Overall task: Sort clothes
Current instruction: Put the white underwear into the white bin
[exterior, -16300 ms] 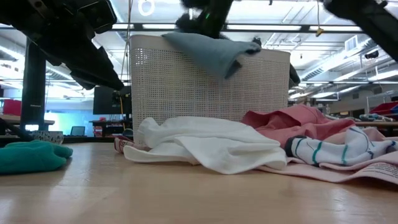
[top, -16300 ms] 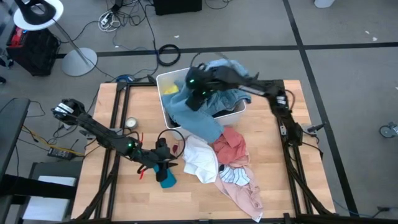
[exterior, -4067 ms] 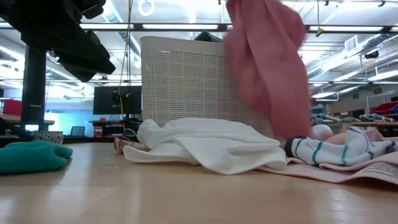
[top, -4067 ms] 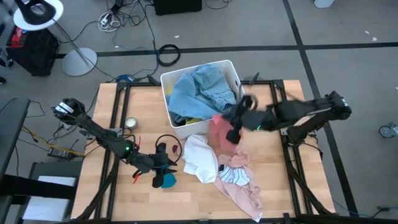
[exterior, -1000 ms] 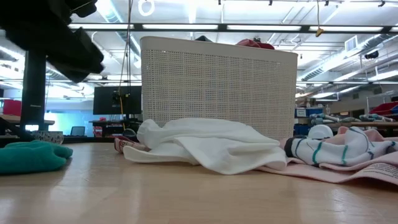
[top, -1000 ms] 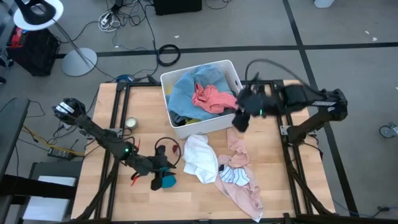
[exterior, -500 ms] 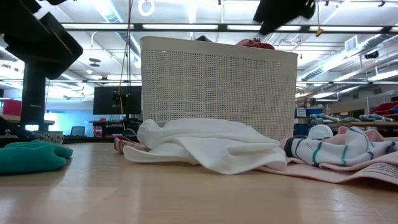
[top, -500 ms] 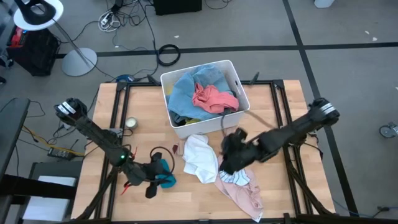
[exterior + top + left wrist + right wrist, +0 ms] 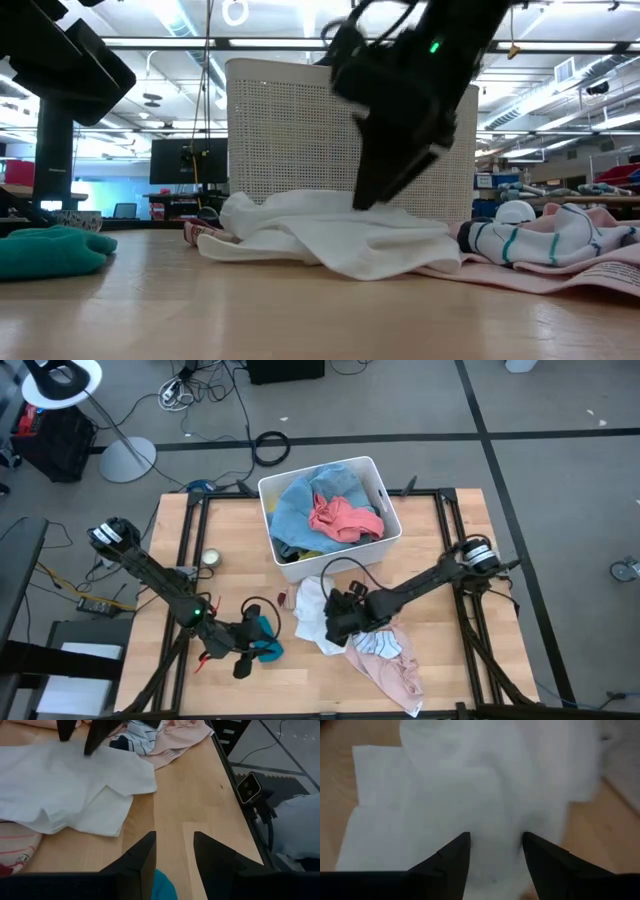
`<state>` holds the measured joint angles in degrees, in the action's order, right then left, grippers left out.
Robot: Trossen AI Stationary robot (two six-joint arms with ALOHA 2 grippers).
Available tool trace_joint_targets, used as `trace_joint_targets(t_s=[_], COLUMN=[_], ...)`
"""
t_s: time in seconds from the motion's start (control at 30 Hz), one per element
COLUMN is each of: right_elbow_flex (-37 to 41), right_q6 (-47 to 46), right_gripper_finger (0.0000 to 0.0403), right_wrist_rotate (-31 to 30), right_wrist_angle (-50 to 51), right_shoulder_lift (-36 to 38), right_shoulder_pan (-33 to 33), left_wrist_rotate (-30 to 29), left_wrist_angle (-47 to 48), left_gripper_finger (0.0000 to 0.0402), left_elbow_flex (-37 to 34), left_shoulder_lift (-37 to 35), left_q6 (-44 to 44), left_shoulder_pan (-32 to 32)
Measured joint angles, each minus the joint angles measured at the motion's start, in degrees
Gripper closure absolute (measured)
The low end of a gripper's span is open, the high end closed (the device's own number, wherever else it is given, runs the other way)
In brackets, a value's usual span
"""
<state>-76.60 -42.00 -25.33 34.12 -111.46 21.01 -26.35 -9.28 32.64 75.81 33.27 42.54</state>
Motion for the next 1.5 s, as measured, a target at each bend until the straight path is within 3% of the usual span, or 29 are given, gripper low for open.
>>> trace_joint_targets(t_s=[0.13,0.33,0.53,0.93,1.2,1.5], right_elbow_flex=[0.0,0.0,0.0,-1.5,-12.5,-27.2], right_q6=[2.6,4.9,5.0,11.4,25.6,40.1], right_gripper_finger=[0.0235,0.0385,0.0398,0.0401,0.0402,0.0402], right_wrist_rotate=[4.1,5.3,4.5,-3.5,-7.5,-5.4], right_wrist_angle=[-4.6,-4.9,-1.7,-0.4,-1.3,-3.9], right_shoulder_lift=[-3.3,-2.8,5.1,23.0,26.0,25.6], right_shoulder_pan=[-1.5,-2.0,-1.3,0.0,-3.5,-15.3], left_wrist_rotate=[0.0,0.0,0.0,-2.7,-3.0,-6.2], left_wrist_angle=[-0.6,-3.0,-3.3,-3.7,-3.5,-1.6], left_gripper_finger=[0.0265,0.0265,0.0265,0.0266,0.0266,0.0266], left_elbow_flex=[0.0,0.0,0.0,0.0,0.0,0.0], left_shoulder_lift=[0.0,0.0,0.0,0.0,0.0,0.0], left_q6=[0.0,0.0,0.0,0.0,2.8,2.8], left_shoulder_pan=[0.0,0.0,0.0,-0.2,-0.2,-0.2])
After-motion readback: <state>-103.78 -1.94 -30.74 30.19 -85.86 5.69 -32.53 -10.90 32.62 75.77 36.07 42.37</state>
